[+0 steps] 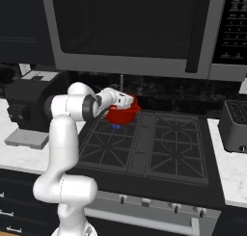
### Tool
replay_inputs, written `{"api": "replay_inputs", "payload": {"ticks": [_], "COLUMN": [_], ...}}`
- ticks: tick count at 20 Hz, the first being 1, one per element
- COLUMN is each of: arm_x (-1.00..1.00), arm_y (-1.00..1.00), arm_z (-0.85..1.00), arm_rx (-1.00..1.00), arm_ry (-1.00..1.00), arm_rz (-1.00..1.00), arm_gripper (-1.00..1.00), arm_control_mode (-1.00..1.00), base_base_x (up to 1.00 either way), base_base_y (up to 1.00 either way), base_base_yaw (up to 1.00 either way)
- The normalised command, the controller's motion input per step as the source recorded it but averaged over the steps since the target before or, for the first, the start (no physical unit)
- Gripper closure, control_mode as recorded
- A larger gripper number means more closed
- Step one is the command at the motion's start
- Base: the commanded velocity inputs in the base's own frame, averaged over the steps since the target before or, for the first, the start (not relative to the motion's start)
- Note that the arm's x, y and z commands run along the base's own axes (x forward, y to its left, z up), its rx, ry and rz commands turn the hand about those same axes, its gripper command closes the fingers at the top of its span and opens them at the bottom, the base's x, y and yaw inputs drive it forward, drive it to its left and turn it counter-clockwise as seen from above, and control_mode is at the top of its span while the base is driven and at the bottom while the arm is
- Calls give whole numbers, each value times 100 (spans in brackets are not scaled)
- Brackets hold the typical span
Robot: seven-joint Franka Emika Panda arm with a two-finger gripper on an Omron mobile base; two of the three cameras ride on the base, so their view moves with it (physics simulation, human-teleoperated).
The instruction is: Put the squash and garlic in the pot. Retrieve the spatula and lightly stir the vegetables in the pot.
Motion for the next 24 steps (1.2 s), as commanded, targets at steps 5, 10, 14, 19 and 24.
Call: {"api": "replay_inputs", "payload": {"ticks": [5, 10, 14, 19, 24], "arm_x": [11, 19, 1, -23, -43], "arm_y": [19, 1, -19, -27, -3], "arm_z": [11, 2, -70, -67, 29], "arm_rx": [24, 16, -1, -5, 0], "arm_ry": [0, 0, 3, -1, -7], "arm_rz": [7, 3, 0, 0, -2], "arm_gripper": [100, 100, 100, 100, 100], "arm_control_mode": [-100, -100, -100, -100, -100], "base_base_x": [0, 0, 0, 0, 0], "base_base_y": [0, 0, 0, 0, 0], "base_base_yaw": [0, 0, 0, 0, 0]}}
